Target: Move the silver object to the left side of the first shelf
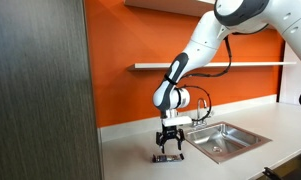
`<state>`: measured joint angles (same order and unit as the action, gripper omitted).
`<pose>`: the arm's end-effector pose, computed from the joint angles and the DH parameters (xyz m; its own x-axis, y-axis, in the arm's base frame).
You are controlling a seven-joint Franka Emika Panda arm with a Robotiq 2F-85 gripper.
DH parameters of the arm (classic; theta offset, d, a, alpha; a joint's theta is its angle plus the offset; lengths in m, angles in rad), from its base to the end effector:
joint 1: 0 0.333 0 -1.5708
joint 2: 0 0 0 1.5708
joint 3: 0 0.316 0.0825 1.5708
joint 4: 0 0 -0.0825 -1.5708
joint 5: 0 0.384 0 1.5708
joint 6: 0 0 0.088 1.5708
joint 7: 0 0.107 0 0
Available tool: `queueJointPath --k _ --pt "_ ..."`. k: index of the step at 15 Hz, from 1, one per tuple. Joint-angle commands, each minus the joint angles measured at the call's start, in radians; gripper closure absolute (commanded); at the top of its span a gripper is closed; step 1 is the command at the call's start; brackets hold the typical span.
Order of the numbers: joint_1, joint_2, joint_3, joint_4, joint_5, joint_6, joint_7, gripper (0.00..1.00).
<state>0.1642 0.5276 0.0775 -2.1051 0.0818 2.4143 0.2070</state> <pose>0.5360 0.1341 0.1467 0.9725 -0.0338 -0.2303 -0.0423 -0.9986 -0.0321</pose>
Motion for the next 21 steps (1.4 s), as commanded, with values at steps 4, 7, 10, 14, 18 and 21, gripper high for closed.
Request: queueJointPath --k 4,7,10,14,18,21 --pt "-0.027 0.024 0.008 0.038 -0.068 -0.011 -0.193 0.0" --pt "-0.034 0.048 0.017 0.074 -0.099 -0.019 -0.284 0.0" --pt "-0.036 0.087 0.027 0.132 -0.127 -0.03 -0.368 0.0" --pt "-0.039 0.141 0.043 0.208 -0.151 -0.062 -0.458 0.0" --pt "-0.041 0.173 0.052 0.251 -0.163 -0.117 -0.523 0.0" --pt "-0.036 0.175 0.051 0.253 -0.176 -0.141 -0.545 0.0"
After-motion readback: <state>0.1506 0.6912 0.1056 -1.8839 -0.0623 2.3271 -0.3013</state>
